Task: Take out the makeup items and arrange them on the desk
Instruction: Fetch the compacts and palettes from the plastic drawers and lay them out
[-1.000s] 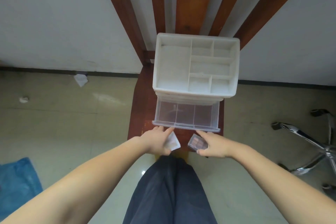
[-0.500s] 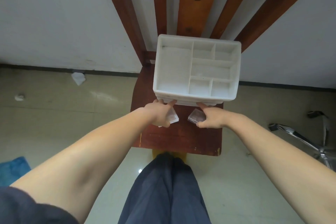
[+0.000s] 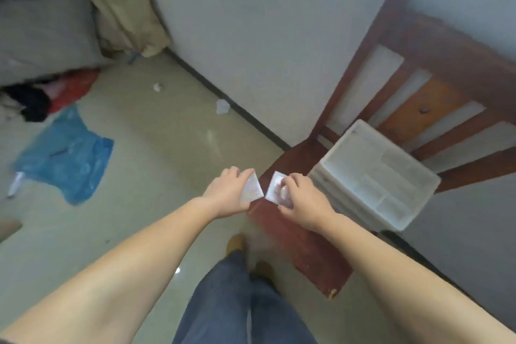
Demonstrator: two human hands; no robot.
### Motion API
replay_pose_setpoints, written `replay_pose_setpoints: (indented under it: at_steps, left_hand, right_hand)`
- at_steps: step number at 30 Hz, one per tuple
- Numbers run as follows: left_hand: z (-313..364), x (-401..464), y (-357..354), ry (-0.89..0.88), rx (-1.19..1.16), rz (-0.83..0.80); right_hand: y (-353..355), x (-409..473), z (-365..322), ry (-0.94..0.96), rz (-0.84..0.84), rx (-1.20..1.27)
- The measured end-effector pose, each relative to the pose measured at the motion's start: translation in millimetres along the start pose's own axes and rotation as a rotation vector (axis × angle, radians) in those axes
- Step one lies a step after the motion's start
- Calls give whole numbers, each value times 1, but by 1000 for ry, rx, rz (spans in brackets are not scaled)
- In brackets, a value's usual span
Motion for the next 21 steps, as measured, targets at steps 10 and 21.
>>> replay_pose_setpoints:
  at_steps: [10,21]
  left_hand:
    - [-136,-317,-12,648,-208,464]
    - [-140,-738,-216,1356,-321,708]
  right_hand:
    - [-23,-16,-290,763,-106,-380]
    - [-238,-266,-610,1543,-261,-498]
Point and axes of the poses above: each hand's wrist, its own x-axis towards the middle knuckle, its own y-axis out of the back of the hand, z = x × y, the point moved 4 cm from there along x, towards the middle knuckle, and after that the axes turned 3 degrees about -y, right-handed, at the moved point
